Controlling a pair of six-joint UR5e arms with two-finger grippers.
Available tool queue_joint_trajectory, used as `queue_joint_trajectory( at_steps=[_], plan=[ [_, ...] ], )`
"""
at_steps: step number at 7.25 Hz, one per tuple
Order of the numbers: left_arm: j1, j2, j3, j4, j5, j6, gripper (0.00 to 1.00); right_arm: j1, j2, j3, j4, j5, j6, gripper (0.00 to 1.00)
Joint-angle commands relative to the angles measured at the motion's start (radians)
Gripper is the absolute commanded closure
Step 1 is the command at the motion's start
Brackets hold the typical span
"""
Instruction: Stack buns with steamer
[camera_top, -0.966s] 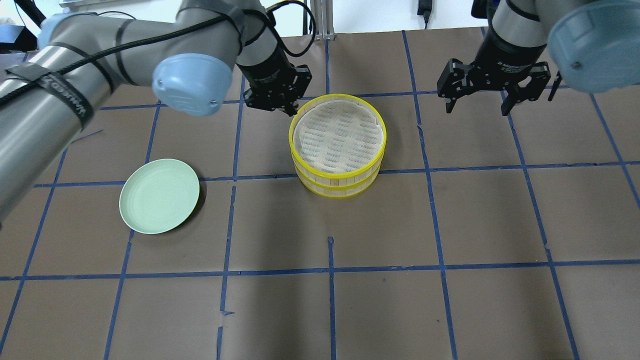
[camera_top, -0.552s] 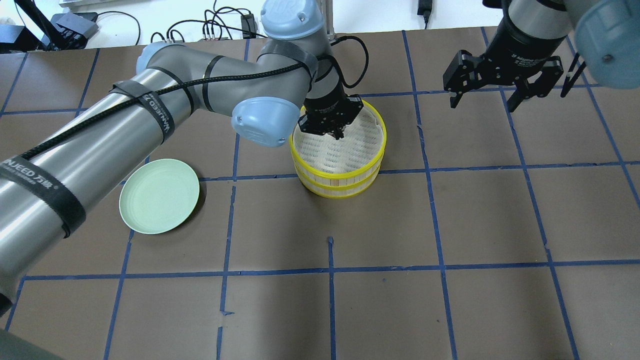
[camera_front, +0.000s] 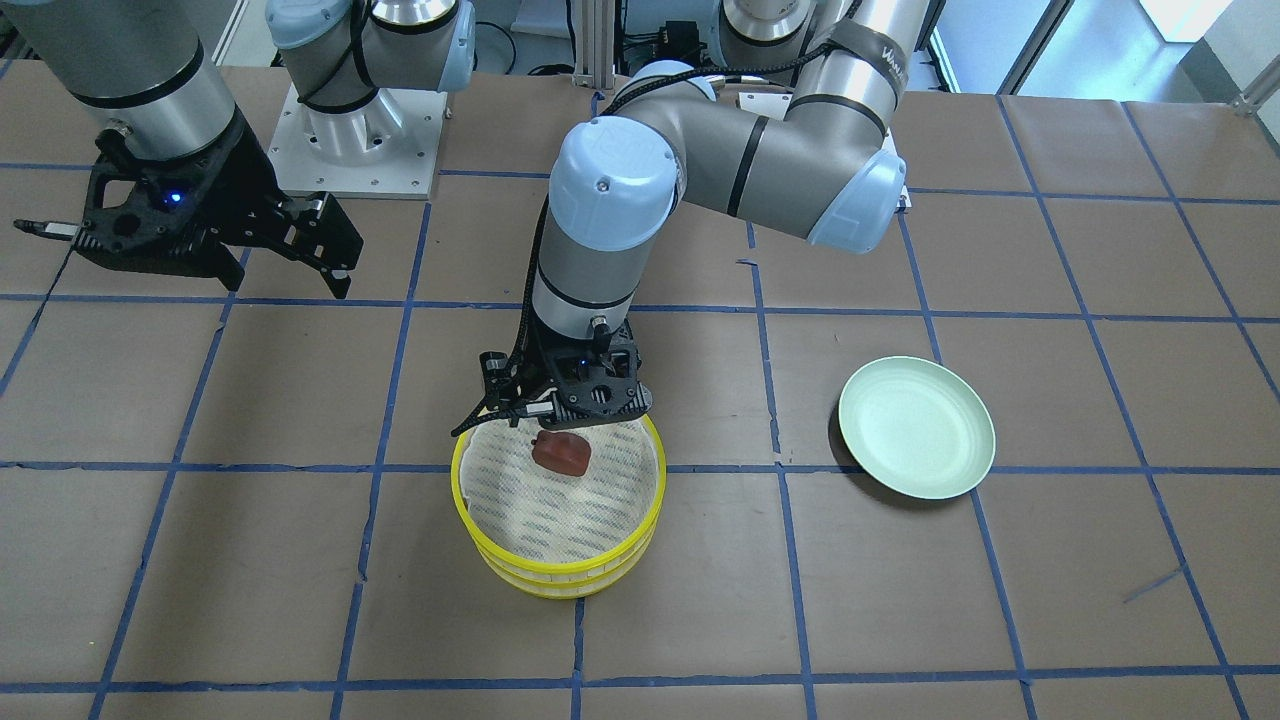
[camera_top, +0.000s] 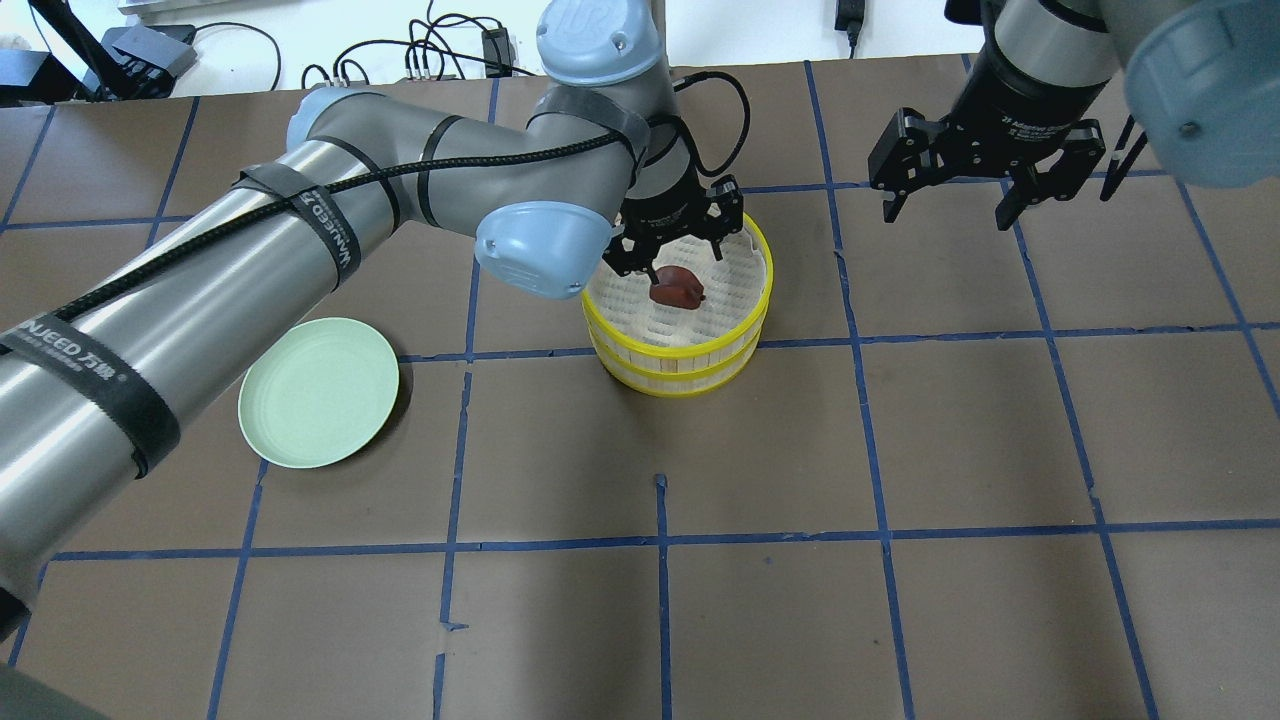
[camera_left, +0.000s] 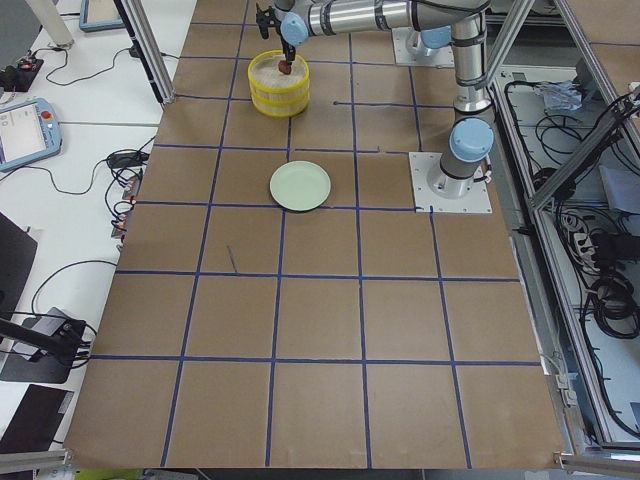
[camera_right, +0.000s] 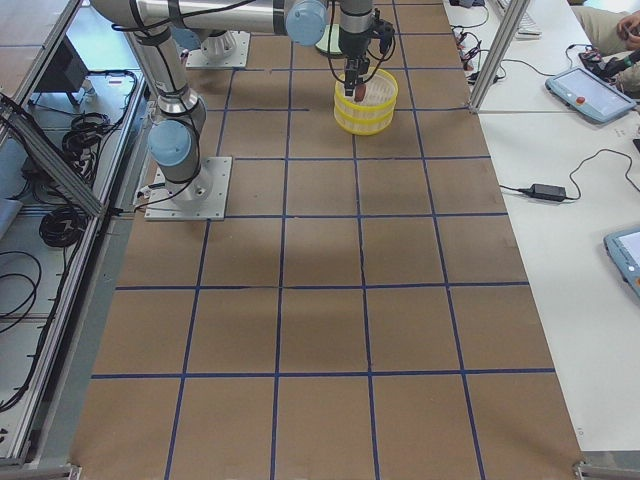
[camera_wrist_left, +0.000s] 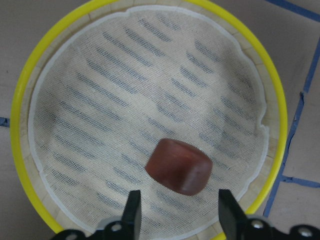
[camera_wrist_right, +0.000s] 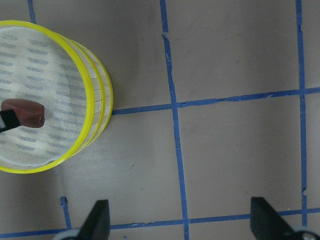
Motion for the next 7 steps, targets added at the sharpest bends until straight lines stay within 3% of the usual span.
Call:
queue_joint_trajectory(
  at_steps=[1, 3, 4, 6, 7],
  plan=[
    [0.136, 0.161, -0.006, -0.135, 0.006, 0.077, 0.0, 0.007, -0.003, 0.0, 0.0, 0.001, 0.002, 0.0],
    [0.296, 0.248, 0.014, -0.322, 0.058, 0.326, 0.0, 0.029, 0.0, 0.0, 0.011, -0.006, -0.012, 0.0],
    [0.343, 0.306, 0.019, -0.464, 0.219, 0.498, 0.0, 0.037, 0.009, -0.006, 0.014, -0.005, -0.03, 0.0],
    [0.358, 0.354, -0.002, -0.553, 0.218, 0.527, 0.0, 0.043, 0.009, -0.01, 0.025, -0.007, -0.04, 0.0],
    [0.352, 0.331, -0.004, -0.537, 0.151, 0.51, 0.02, 0.043, 0.001, -0.012, 0.023, -0.002, -0.038, 0.0]
  ],
)
